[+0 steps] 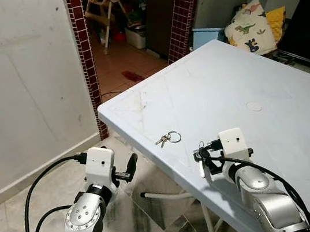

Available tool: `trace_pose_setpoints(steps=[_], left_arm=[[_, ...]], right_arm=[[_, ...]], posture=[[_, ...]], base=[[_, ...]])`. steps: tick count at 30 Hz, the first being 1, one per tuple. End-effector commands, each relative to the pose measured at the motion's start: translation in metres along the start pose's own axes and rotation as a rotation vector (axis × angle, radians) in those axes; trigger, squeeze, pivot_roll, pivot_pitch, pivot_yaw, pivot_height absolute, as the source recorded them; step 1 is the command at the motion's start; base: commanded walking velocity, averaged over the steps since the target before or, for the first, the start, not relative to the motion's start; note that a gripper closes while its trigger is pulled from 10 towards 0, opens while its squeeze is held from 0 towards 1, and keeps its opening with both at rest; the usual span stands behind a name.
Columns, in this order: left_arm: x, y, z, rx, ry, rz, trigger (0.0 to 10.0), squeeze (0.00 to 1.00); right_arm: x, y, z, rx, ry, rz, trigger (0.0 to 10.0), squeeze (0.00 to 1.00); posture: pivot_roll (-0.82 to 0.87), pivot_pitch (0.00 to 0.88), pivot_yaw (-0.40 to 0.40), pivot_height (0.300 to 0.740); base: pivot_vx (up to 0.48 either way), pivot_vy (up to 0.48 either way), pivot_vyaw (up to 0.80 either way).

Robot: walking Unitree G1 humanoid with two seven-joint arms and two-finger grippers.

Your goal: Hang keys on a hook

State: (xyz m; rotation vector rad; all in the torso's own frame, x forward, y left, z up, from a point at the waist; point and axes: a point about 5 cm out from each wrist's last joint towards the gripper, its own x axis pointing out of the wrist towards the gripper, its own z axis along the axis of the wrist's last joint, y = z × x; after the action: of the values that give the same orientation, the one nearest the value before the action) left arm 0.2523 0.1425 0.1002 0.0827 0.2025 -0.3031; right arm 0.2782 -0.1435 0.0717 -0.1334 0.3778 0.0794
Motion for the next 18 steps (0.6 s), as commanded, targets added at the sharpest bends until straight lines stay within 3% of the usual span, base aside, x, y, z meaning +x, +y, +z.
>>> trace_pose_setpoints(steps=[1,11,18], left_arm=[[0.001,-0.004,0.004,0.000,-0.015,-0.015,10.0,0.00],[0.002,-0.004,0.005,-0.002,-0.020,-0.016,10.0,0.00],[0.002,-0.003,0.005,-0.004,-0.020,-0.014,10.0,0.00]], right_arm=[[0.002,-0.006,-0.002,-0.004,0.005,-0.034,10.0,0.00],[-0.001,-0.010,0.022,0.037,-0.146,-0.048,10.0,0.00],[-0.008,-0.009,0.024,0.039,-0.164,-0.039,10.0,0.00]], posture=[[0.13,0.000,-0.130,0.740],[0.13,0.000,-0.131,0.740],[0.13,0.000,-0.134,0.740]], base=[[0.000,0.000,0.00],[0.000,0.000,0.00],[0.000,0.000,0.00]])
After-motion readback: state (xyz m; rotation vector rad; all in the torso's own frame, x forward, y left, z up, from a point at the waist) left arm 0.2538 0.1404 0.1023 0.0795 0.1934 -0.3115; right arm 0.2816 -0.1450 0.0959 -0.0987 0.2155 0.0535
